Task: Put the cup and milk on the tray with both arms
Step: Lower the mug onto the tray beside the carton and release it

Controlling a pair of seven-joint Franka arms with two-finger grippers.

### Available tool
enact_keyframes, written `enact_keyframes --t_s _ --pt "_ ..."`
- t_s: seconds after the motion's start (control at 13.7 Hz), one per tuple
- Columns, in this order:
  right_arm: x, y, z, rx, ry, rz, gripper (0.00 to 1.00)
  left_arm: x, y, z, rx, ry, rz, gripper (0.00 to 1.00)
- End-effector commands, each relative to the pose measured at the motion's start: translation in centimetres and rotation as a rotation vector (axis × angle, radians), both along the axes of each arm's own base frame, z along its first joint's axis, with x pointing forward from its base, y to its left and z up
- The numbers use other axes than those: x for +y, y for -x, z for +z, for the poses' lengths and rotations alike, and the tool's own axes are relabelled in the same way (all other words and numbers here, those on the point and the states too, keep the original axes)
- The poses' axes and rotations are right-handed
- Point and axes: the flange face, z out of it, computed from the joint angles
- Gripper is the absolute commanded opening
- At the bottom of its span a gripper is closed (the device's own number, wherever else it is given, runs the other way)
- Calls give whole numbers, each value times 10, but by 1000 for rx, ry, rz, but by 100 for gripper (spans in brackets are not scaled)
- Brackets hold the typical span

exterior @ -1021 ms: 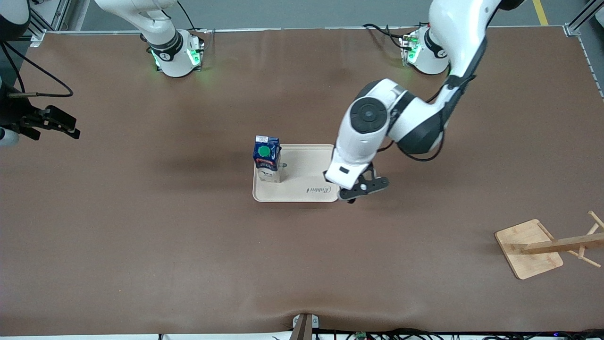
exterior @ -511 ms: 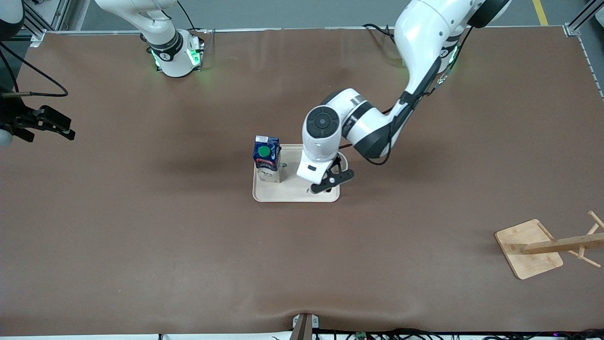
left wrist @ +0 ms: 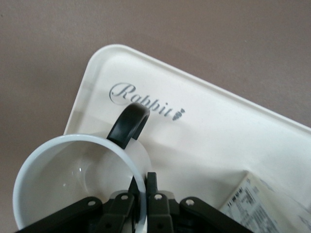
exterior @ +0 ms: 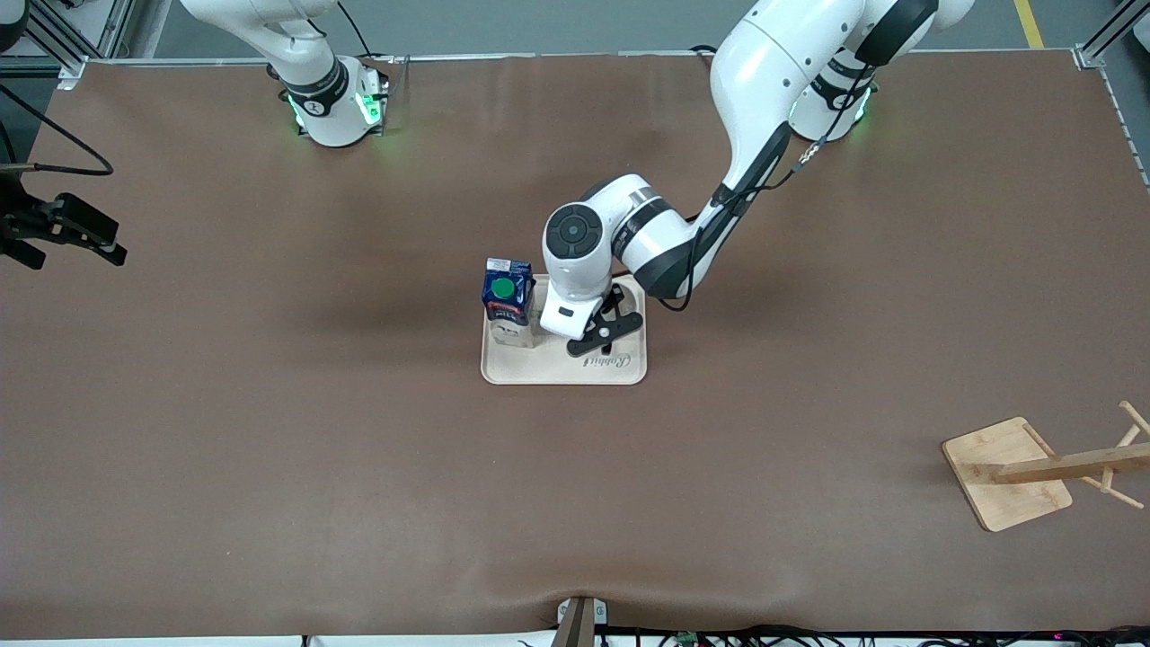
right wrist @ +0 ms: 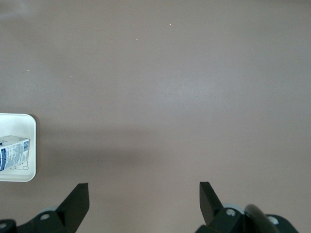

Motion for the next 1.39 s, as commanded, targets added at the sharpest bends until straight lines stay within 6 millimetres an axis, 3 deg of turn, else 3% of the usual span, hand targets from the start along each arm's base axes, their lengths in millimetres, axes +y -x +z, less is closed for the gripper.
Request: enact_keyframes --t_s 0.0,0.29,0.36,0.44,0.51,0.58,0.73,0.88,0.95,1.17,1.31 --pt "-5 -2 5 4 24 3 100 -1 -7 6 -62 -33 -23 0" --pt "-25 -1 5 3 10 -31 100 -4 -4 5 -71 -37 -36 0" --pt "-24 -1 4 3 9 -31 100 -3 -4 3 -76 -47 -44 9" --pt "-24 -2 4 3 9 -30 100 -4 -4 -1 -83 -56 -50 29" --pt "-24 -2 3 6 9 -31 100 -3 -5 0 -88 -58 -52 81" --pt "-24 -2 3 6 9 -31 100 -3 -7 5 -93 -55 -57 100" --pt "-24 -4 -1 14 9 -31 100 -1 -11 21 -112 -43 -46 100" --pt "-24 -9 -20 70 9 -31 100 5 -18 49 -139 -33 -39 100" --pt "-22 -10 -20 74 11 -28 100 11 -25 67 -158 -21 -30 100" --pt "-27 -9 1 41 26 -34 100 53 -57 126 -205 -16 -15 100" --pt "-29 -8 9 32 27 -38 100 97 -82 166 -223 -16 -33 100"
